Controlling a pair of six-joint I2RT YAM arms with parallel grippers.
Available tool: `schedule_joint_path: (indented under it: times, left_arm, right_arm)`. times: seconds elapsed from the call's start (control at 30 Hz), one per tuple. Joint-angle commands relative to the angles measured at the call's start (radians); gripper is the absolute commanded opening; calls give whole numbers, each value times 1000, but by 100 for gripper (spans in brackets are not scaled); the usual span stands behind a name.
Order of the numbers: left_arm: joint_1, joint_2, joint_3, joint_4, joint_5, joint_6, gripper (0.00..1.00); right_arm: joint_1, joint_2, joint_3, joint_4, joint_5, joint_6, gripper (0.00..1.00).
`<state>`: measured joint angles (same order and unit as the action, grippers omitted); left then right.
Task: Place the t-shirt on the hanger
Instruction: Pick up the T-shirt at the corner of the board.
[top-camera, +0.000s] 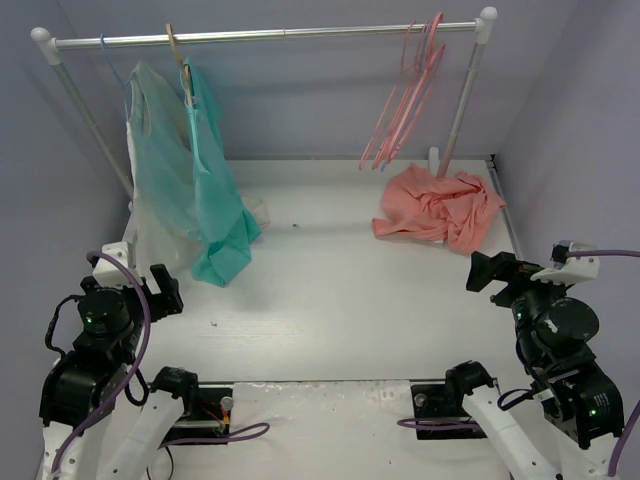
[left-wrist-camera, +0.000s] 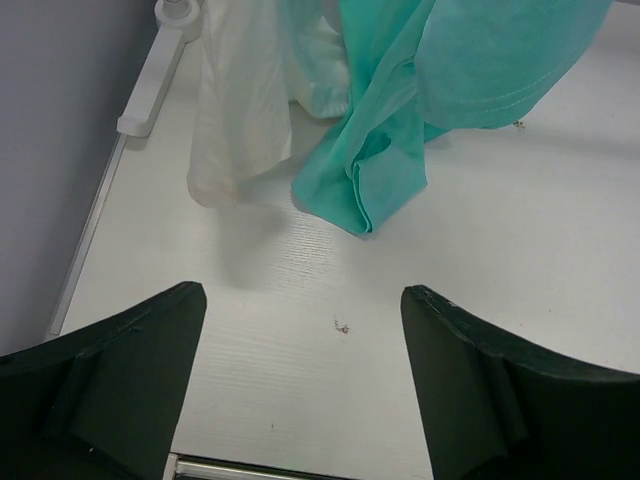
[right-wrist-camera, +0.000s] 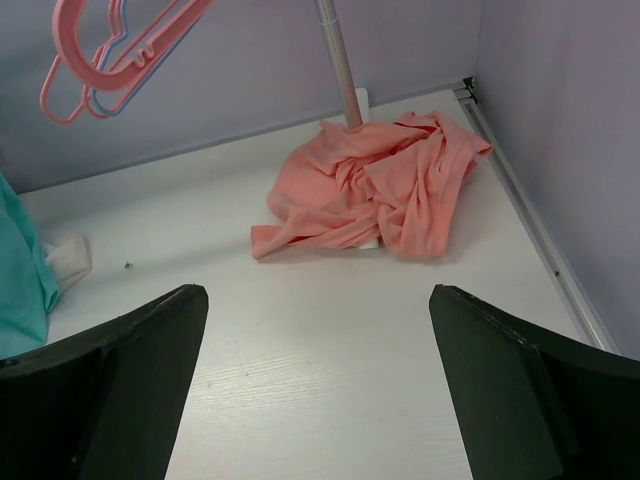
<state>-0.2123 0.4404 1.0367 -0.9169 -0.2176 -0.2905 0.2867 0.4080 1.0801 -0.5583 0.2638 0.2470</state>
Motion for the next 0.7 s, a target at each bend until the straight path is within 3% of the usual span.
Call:
schedule_joint_path:
  times: [0.0, 0.23, 0.43, 0.57, 0.67]
  left_arm:
    - [-1, 34, 36, 56, 6, 13, 80]
    - [-1, 84, 92, 12, -29, -9, 80]
    - [-2, 173, 178, -85, -31, -82, 80]
    - [-1, 228, 200, -125, 43, -102, 80]
    - [-2, 256, 201, -134, 79, -133, 80]
  right_arm:
    - [-8, 22, -5, 86, 37, -37, 100]
    - [-9, 104, 49, 112, 41, -22, 100]
    - [-7, 447, 162, 96, 172, 127, 100]
    - [-29, 638, 207, 150, 178, 156, 100]
    - [-125, 764, 204, 201, 122, 198, 100]
